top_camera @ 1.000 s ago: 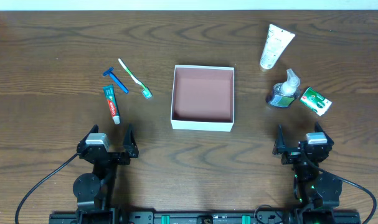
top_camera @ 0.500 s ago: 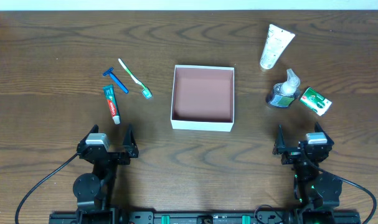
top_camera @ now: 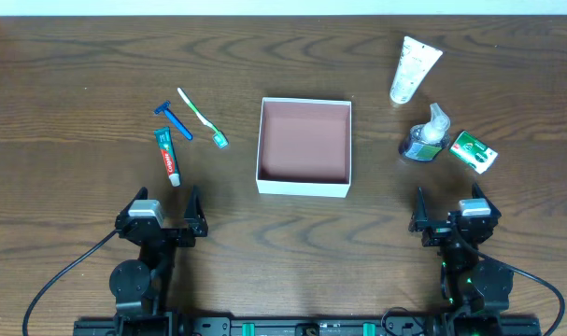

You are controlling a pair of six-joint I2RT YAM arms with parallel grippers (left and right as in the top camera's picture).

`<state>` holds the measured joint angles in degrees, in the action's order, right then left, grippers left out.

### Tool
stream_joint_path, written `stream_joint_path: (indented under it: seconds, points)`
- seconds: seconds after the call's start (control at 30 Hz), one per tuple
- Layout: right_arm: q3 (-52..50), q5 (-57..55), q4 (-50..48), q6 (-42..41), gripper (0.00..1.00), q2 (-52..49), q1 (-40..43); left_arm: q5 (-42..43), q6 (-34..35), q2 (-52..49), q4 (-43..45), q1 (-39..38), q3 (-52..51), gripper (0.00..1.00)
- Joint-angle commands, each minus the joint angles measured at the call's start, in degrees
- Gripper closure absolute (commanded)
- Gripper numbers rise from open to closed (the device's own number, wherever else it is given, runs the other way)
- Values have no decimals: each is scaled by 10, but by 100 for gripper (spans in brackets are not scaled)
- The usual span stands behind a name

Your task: Pack container

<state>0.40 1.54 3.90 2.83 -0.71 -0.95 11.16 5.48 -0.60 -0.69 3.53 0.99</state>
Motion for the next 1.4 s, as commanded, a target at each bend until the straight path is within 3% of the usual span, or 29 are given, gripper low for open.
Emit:
stream_joint_path:
  seconds: [0.0,0.47,0.67,0.83,1.17,1.37]
  points:
    - [-1,0,2,9,1,4,4,2,-9,3,-23,0,-8,2]
    - [-1,-6,-21,6,1,4,4,2,-9,3,-23,0,-8,2]
    - [3,121,-32,-19,1,4,4,2,-9,3,-23,0,-8,2]
    - [48,137,-25,-20,1,-26,4,2,-9,3,-23,0,-8,2]
    - [291,135,64,-14,1,-297,6,2,-9,3,-23,0,-8,2]
    - [484,200,205,18,1,-484,6,2,-9,3,-23,0,-8,2]
